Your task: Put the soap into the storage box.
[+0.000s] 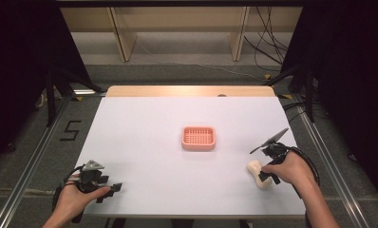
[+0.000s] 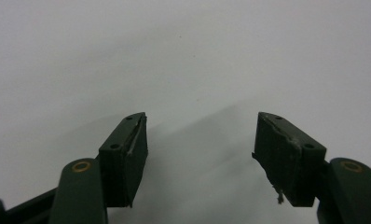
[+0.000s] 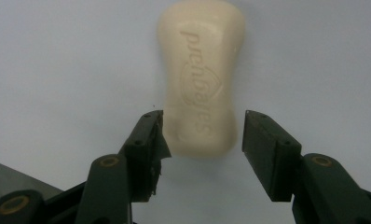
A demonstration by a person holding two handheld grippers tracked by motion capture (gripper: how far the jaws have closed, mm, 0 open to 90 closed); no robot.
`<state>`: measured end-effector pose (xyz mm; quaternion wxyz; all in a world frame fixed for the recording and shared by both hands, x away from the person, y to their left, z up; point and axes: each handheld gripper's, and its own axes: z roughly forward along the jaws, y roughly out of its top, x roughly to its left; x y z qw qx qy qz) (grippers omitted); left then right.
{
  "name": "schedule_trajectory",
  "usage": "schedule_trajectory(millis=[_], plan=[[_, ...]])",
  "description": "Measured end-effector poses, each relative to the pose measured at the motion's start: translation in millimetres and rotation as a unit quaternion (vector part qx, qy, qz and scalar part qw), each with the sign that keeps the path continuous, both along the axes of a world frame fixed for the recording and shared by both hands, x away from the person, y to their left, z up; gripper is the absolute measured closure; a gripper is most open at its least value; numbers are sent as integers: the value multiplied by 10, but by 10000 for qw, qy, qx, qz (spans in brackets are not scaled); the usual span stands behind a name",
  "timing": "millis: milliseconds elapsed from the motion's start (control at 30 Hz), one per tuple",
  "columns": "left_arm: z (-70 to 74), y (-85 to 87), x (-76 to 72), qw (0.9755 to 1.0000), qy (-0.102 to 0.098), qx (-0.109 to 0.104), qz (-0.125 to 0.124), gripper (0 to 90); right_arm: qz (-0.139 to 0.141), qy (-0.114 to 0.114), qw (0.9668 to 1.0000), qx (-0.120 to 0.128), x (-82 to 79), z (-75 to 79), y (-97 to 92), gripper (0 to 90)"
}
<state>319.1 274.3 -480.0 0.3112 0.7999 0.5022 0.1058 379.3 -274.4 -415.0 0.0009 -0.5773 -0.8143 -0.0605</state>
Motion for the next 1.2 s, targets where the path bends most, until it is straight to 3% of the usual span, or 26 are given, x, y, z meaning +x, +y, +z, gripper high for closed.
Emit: schedule_trajectory(millis=[200,400,500,533,633,667,800,900,967,1000,1200], plan=[[-3,-2,1,10000,13,3,-9,342,99,121,9999,2,141,-75,74,463],[-4,-6,-2,10000,42,3,2,341,94,275,9996,-26,205,-114,115,460],[-6,-6,0,10000,42,5,-13,341,88,234,9997,-24,228,-156,138,455],[-7,-7,0,10000,43,3,-11,341,121,352,9993,-31,247,-152,136,454],[-10,-8,-1,10000,43,-1,-8,341,141,387,9991,-75,278,-189,152,445],[-11,-8,0,10000,40,-2,-9,341,139,301,9994,-70,280,-209,153,443],[-15,-10,6,10000,30,33,-28,341,91,318,9994,-53,294,-247,161,443],[-17,-12,5,10000,36,25,-16,340,142,447,9989,-40,315,-280,155,444],[-18,-10,7,10000,28,35,-28,341,115,355,9993,-70,312,-316,163,450],[-18,-10,6,10000,32,37,-17,340,160,456,9988,-53,322,-311,157,454],[-24,-14,8,10000,55,19,-27,340,197,508,9985,-88,329,-357,167,489]])
